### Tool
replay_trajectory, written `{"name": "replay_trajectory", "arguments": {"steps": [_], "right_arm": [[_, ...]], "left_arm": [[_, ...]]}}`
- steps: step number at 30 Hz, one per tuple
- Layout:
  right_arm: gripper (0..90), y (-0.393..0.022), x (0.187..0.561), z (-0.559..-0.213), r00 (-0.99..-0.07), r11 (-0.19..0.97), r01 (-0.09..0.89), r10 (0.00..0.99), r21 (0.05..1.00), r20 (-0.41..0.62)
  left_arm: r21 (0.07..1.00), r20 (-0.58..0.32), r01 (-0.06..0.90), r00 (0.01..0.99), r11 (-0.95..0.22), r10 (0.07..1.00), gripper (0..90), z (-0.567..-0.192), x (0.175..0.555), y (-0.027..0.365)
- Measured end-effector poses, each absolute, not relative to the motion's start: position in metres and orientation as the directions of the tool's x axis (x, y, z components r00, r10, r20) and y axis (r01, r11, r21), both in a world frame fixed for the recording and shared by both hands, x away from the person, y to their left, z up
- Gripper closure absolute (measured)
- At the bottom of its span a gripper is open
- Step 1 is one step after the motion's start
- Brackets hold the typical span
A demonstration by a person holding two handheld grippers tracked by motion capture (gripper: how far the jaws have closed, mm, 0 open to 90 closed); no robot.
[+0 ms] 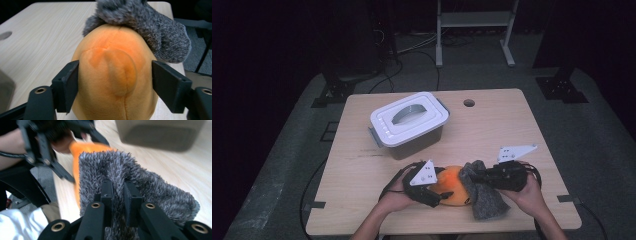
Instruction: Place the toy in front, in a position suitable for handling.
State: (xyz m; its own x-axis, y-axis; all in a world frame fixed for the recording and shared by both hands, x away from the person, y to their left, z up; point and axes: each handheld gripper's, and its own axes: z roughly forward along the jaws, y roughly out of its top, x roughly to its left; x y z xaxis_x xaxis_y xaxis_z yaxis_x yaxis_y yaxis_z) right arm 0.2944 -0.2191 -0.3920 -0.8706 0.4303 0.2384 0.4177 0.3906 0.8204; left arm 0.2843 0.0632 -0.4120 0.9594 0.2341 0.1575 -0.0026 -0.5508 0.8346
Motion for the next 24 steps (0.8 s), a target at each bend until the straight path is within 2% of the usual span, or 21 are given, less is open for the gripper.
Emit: {"name": "replay_trajectory", "arguments": {"steps": [3,7,13,19,24], "right_arm": [[79.2,-0.202,0.284,-0.377,-0.898,0.407,0.351,0.401,0.843,0.181],[79.2,-0.196,0.281,-0.375,-0.906,0.448,0.327,0.400,0.832,0.141],[79.4,-0.205,0.282,-0.377,-0.890,0.447,0.350,0.433,0.823,0.143],[79.5,-0.182,0.271,-0.366,-0.918,0.462,0.282,0.385,0.841,0.096],[79.6,-0.188,0.277,-0.375,-0.909,0.450,0.311,0.398,0.837,0.123]], "left_arm": [[0.832,0.176,-0.023,0.959,-0.554,0.224,25.5,-0.411,0.280,0.057],[0.830,0.183,-0.024,0.955,-0.557,0.232,26.1,-0.410,0.280,0.059],[0.834,0.181,-0.026,0.957,-0.551,0.228,27.1,-0.410,0.280,0.055],[0.832,0.201,-0.059,0.959,-0.552,0.200,26.4,-0.408,0.272,0.046],[0.821,0.200,-0.044,0.956,-0.570,0.214,26.8,-0.413,0.278,0.052]]}}
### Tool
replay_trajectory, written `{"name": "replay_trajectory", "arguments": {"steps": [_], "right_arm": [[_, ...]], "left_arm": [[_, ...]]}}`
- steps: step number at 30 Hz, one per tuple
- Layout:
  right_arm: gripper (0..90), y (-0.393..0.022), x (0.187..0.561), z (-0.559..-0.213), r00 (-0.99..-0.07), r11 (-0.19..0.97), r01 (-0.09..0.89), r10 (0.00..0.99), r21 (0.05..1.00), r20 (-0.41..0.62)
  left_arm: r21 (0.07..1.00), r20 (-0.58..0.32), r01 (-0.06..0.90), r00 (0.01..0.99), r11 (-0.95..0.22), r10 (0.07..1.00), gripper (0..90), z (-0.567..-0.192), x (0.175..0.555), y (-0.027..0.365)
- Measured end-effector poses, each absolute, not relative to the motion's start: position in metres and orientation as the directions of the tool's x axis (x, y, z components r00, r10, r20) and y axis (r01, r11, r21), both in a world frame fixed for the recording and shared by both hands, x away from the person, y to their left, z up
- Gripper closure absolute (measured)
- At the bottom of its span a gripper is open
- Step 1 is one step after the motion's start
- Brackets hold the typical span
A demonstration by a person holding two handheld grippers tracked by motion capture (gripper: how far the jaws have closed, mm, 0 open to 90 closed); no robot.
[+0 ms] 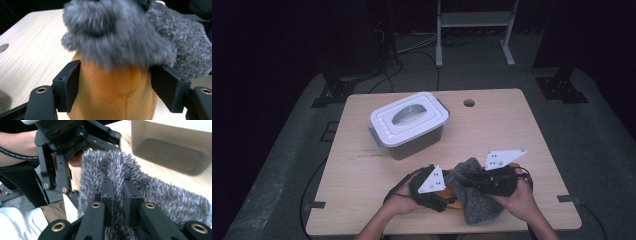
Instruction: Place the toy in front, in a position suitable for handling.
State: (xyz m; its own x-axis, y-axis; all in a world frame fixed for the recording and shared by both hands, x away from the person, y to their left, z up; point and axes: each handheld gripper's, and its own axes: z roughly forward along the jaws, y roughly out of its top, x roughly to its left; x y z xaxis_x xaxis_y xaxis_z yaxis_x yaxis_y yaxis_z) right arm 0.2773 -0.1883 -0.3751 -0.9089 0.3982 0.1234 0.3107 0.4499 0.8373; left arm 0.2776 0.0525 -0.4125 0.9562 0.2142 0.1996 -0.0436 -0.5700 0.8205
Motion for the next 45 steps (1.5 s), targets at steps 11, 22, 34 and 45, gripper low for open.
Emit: {"name": "replay_trajectory", "arguments": {"steps": [11,22,34,45], "right_arm": [[79.5,-0.207,0.290,-0.396,-0.873,0.401,0.397,0.443,0.825,0.204],[79.3,-0.197,0.287,-0.397,-0.881,0.404,0.374,0.435,0.835,0.184],[79.3,-0.216,0.295,-0.407,-0.846,0.360,0.442,0.473,0.821,0.248],[79.0,-0.218,0.298,-0.419,-0.836,0.393,0.472,0.484,0.789,0.259]], "left_arm": [[0.824,0.131,0.030,0.961,-0.565,0.242,20.3,-0.412,0.290,0.068],[0.830,0.167,0.014,0.948,-0.557,0.273,30.9,-0.411,0.291,0.072],[0.842,0.064,0.116,0.948,-0.528,0.311,30.6,-0.414,0.303,0.091],[0.842,0.020,0.156,0.947,-0.516,0.320,30.4,-0.416,0.309,0.100]]}}
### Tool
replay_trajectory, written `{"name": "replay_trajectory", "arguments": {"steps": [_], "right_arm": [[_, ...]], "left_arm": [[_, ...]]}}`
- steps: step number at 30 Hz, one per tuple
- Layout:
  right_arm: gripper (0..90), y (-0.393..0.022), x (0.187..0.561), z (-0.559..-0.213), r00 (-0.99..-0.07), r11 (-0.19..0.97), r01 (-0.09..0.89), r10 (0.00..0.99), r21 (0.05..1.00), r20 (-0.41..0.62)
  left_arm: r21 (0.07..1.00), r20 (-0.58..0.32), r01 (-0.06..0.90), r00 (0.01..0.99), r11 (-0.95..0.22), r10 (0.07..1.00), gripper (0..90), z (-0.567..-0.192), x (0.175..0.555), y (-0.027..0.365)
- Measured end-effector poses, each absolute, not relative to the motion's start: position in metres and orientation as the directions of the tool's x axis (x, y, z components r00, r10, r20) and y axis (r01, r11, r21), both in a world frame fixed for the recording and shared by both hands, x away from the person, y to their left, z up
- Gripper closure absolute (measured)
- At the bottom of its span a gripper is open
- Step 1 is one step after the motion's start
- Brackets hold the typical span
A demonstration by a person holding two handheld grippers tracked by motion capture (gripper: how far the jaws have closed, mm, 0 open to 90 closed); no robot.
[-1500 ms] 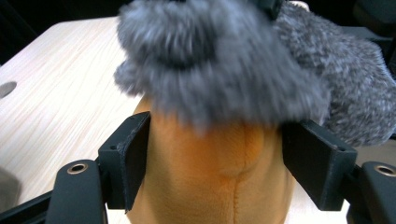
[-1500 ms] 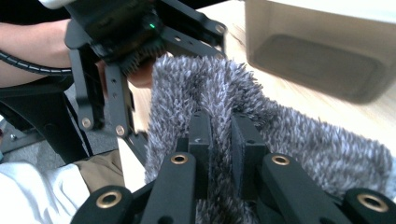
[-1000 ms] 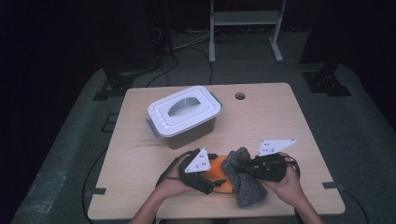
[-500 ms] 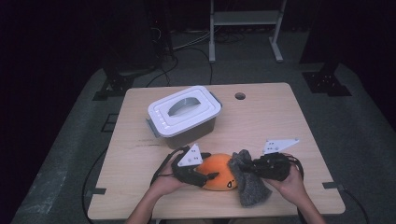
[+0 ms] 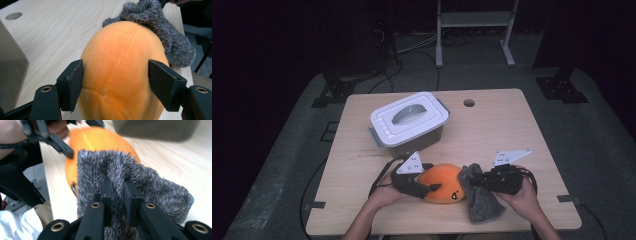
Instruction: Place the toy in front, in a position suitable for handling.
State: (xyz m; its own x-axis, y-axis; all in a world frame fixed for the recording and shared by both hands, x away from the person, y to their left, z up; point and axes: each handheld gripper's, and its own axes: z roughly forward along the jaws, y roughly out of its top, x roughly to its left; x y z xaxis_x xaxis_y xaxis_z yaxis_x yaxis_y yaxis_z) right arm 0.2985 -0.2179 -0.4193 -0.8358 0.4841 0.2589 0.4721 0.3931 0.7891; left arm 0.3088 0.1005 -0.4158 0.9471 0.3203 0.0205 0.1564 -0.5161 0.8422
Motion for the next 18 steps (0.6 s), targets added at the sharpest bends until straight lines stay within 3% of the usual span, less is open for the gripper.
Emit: {"name": "replay_trajectory", "arguments": {"steps": [9,18], "right_arm": [[78.9,-0.211,0.295,-0.410,-0.853,0.377,0.442,0.457,0.814,0.251],[78.7,-0.217,0.300,-0.422,-0.832,0.399,0.491,0.479,0.774,0.281]], "left_arm": [[0.840,0.023,0.151,0.950,-0.521,0.313,29.3,-0.417,0.308,0.100],[0.840,0.005,0.170,0.947,-0.515,0.321,28.6,-0.417,0.311,0.103]]}}
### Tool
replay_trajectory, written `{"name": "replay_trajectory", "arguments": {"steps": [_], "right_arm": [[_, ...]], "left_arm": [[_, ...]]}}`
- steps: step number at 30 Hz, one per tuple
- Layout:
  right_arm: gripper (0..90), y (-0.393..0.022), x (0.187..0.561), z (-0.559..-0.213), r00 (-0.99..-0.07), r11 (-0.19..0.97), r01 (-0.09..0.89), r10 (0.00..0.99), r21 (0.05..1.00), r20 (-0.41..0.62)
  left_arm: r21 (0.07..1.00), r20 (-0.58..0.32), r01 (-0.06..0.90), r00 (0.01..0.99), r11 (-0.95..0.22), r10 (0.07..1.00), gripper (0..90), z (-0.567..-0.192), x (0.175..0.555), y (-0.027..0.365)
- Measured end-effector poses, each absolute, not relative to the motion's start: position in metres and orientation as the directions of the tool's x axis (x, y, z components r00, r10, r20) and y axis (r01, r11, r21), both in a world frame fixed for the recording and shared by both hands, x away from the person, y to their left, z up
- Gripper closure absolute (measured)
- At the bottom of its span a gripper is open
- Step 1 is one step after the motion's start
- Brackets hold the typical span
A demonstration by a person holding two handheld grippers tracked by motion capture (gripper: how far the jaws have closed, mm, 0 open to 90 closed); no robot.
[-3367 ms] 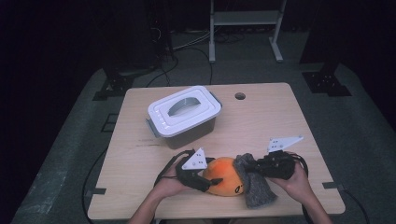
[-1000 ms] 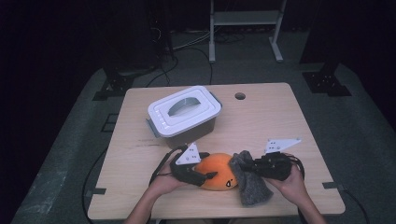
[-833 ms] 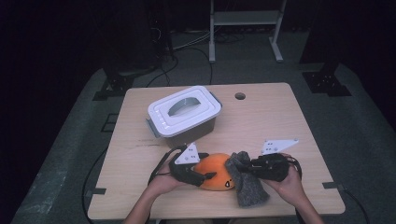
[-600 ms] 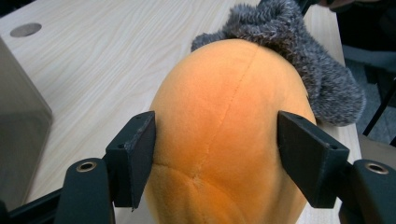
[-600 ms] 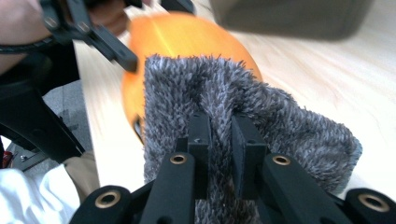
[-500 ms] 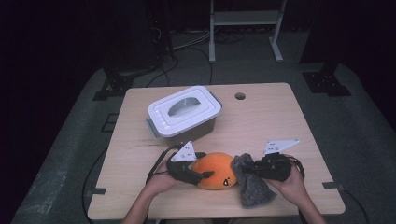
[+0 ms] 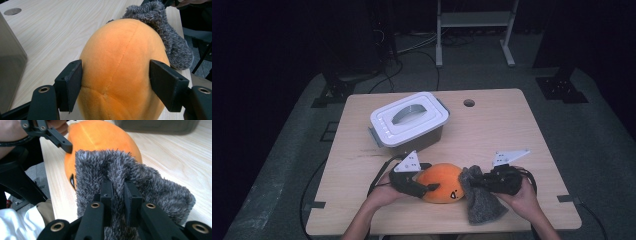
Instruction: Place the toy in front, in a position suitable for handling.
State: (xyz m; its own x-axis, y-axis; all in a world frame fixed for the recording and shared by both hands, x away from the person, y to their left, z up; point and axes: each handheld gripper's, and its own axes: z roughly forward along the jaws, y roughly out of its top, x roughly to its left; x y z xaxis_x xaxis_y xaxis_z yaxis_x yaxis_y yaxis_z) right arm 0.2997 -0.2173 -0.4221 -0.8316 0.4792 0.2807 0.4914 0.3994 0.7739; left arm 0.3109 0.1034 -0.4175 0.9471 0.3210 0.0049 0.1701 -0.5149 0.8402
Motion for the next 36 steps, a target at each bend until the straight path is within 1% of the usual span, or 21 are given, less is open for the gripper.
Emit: {"name": "replay_trajectory", "arguments": {"steps": [3,8,11,12,14,16,17,19,20,22,24,27,28,30,33,35,36], "right_arm": [[78.7,-0.218,0.299,-0.416,-0.831,0.386,0.483,0.485,0.786,0.273],[78.5,-0.214,0.295,-0.404,-0.851,0.348,0.446,0.450,0.825,0.271],[78.3,-0.207,0.294,-0.410,-0.856,0.385,0.446,0.446,0.808,0.260],[78.3,-0.206,0.294,-0.412,-0.858,0.390,0.445,0.444,0.806,0.258],[78.3,-0.206,0.294,-0.413,-0.860,0.396,0.447,0.435,0.802,0.265],[78.3,-0.207,0.294,-0.414,-0.861,0.404,0.450,0.433,0.796,0.267],[78.3,-0.207,0.294,-0.415,-0.863,0.407,0.449,0.428,0.795,0.268],[78.3,-0.208,0.294,-0.416,-0.863,0.410,0.453,0.426,0.792,0.273],[78.3,-0.209,0.294,-0.416,-0.861,0.410,0.455,0.428,0.791,0.274],[78.7,-0.210,0.294,-0.414,-0.858,0.414,0.454,0.441,0.789,0.262],[78.9,-0.213,0.295,-0.410,-0.854,0.406,0.454,0.453,0.793,0.257],[79.3,-0.218,0.294,-0.405,-0.850,0.388,0.444,0.468,0.807,0.242],[79.3,-0.220,0.294,-0.403,-0.849,0.377,0.441,0.469,0.814,0.243],[79.3,-0.223,0.295,-0.397,-0.847,0.349,0.432,0.474,0.832,0.241],[79.2,-0.225,0.297,-0.396,-0.842,0.335,0.431,0.484,0.838,0.239],[79.0,-0.221,0.298,-0.402,-0.842,0.374,0.438,0.489,0.817,0.227],[78.9,-0.218,0.298,-0.406,-0.847,0.394,0.442,0.479,0.806,0.230]], "left_arm": [[0.839,0.010,0.162,0.950,-0.519,0.311,28.1,-0.417,0.309,0.102],[0.834,0.034,0.130,0.958,-0.536,0.285,27.6,-0.416,0.305,0.096],[0.832,0.043,0.118,0.961,-0.543,0.274,26.1,-0.417,0.303,0.094],[0.828,0.049,0.110,0.963,-0.550,0.266,24.5,-0.416,0.302,0.093],[0.817,0.057,0.109,0.962,-0.566,0.267,18.1,-0.415,0.302,0.089],[0.805,0.047,0.129,0.959,-0.580,0.279,10.9,-0.414,0.303,0.086],[0.799,0.039,0.142,0.957,-0.584,0.287,9.5,-0.415,0.304,0.085],[0.797,0.015,0.166,0.956,-0.580,0.294,10.2,-0.419,0.305,0.083],[0.802,0.020,0.162,0.955,-0.575,0.297,13.1,-0.420,0.305,0.083],[0.811,0.046,0.144,0.950,-0.566,0.308,22.0,-0.419,0.303,0.082],[0.827,0.088,0.101,0.948,-0.554,0.304,28.8,-0.417,0.300,0.081],[0.862,0.130,0.050,0.940,-0.505,0.315,32.9,-0.416,0.297,0.078],[0.867,0.160,0.021,0.935,-0.498,0.318,33.2,-0.415,0.295,0.075],[0.867,0.180,-0.003,0.934,-0.499,0.308,32.8,-0.416,0.294,0.070],[0.864,0.163,0.008,0.942,-0.504,0.295,26.7,-0.419,0.294,0.066],[0.866,0.123,0.040,0.949,-0.499,0.289,19.7,-0.416,0.296,0.067],[0.871,0.105,0.051,0.952,-0.489,0.287,17.5,-0.414,0.296,0.069]]}}
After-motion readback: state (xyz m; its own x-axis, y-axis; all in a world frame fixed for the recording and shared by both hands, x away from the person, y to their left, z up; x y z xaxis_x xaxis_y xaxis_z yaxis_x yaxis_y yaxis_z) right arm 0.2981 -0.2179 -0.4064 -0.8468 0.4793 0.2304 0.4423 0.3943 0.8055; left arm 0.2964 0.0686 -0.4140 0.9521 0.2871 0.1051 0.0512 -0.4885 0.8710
